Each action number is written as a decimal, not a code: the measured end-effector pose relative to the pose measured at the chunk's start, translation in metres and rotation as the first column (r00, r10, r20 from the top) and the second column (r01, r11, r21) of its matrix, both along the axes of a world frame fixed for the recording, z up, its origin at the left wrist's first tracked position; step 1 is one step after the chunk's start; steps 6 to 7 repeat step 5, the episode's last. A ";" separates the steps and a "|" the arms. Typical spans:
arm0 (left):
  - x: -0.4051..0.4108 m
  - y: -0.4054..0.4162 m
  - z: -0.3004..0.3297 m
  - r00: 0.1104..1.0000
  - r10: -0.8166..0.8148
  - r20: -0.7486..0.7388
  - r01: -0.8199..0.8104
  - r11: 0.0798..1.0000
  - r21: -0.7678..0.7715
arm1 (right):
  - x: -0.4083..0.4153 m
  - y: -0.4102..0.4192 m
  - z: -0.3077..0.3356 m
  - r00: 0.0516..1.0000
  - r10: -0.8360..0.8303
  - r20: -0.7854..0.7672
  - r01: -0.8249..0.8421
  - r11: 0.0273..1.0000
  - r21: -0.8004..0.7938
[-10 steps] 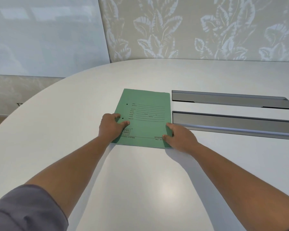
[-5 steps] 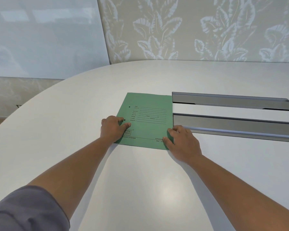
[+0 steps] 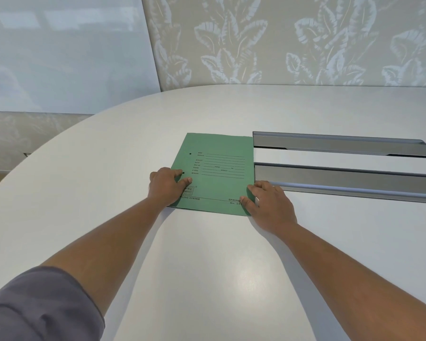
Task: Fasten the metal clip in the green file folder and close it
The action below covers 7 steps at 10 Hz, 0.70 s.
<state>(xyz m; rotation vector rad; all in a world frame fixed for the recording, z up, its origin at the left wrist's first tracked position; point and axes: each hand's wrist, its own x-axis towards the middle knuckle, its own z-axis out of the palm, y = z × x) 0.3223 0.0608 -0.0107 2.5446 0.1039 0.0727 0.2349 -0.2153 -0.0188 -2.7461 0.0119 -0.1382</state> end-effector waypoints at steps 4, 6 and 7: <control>-0.040 -0.023 0.026 0.996 -0.052 0.074 0.036 0.979 0.203 | -0.019 0.002 0.014 0.999 0.022 -0.025 -0.020 0.997 0.077; -0.051 -0.032 0.040 0.976 -0.150 0.155 0.119 0.974 0.191 | -0.030 0.003 0.036 0.998 0.040 0.057 -0.042 0.999 0.030; -0.051 -0.032 0.040 0.976 -0.150 0.155 0.119 0.974 0.191 | -0.030 0.003 0.036 0.998 0.040 0.057 -0.042 0.999 0.030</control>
